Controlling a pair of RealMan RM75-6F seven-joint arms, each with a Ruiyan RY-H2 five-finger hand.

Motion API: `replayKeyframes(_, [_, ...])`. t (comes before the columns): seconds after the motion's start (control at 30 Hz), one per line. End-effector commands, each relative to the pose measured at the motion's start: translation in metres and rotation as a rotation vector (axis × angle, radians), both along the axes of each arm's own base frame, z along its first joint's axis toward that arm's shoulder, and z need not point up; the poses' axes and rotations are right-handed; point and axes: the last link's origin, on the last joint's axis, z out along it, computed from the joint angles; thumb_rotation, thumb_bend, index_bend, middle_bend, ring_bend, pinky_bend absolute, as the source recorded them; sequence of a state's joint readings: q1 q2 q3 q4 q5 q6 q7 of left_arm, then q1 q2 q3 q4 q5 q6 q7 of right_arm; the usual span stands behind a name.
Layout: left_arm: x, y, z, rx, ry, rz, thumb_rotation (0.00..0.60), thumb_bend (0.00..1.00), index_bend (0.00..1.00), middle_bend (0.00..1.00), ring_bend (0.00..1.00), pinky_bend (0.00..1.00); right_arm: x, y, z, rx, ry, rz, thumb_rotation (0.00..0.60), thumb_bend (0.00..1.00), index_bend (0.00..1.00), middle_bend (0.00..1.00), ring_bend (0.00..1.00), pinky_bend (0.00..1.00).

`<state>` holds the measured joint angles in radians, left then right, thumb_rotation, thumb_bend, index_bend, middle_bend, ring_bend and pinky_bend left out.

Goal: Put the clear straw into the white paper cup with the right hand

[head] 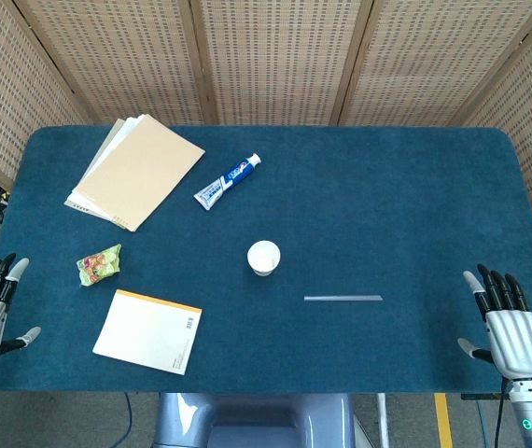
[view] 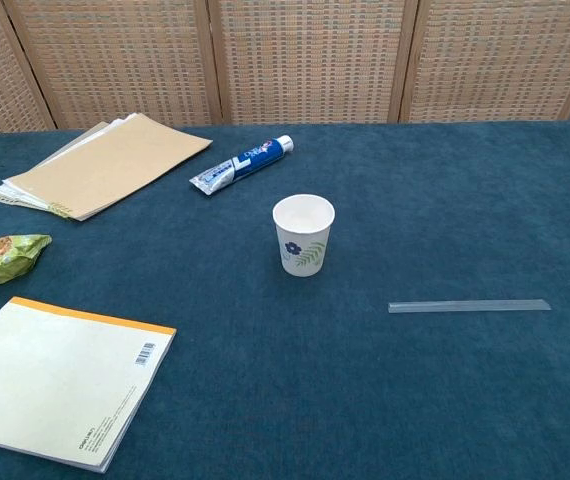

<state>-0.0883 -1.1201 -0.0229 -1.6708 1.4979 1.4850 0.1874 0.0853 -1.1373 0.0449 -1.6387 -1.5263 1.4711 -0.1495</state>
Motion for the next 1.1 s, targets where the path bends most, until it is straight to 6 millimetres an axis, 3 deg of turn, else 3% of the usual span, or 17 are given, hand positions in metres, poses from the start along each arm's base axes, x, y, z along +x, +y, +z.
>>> replayKeyframes(0.03, [0.0, 0.0, 0.0, 0.003, 0.0, -0.001, 0.6, 0.09, 0.0, 0.0, 0.0, 0.0, 0.0, 0.0, -0.002, 0.01, -0.008, -0.001, 0.6, 0.07, 0.0, 0.0, 0.0, 0.0])
replayKeyframes(0.7, [0.0, -0.001, 0.006, 0.022, -0.003, -0.005, 0.6, 0.09, 0.0, 0.0, 0.0, 0.0, 0.008, -0.005, -0.017, 0.008, -0.026, 0.068, 0.6, 0.07, 0.22, 0.0, 0.0, 0.0])
replayKeyframes(0.87, [0.001, -0.001, 0.005, 0.02, -0.001, -0.008, 0.6, 0.09, 0.0, 0.0, 0.0, 0.0, 0.014, -0.014, -0.028, 0.024, -0.034, 0.094, 0.6, 0.07, 0.32, 0.01, 0.0, 0.0])
replayKeyframes(1.1, [0.001, 0.0, 0.004, 0.015, 0.002, -0.01, 0.6, 0.09, 0.0, 0.0, 0.0, 0.0, 0.041, -0.04, -0.053, 0.073, -0.023, 0.161, 0.6, 0.09, 0.46, 0.12, 0.0, 0.01])
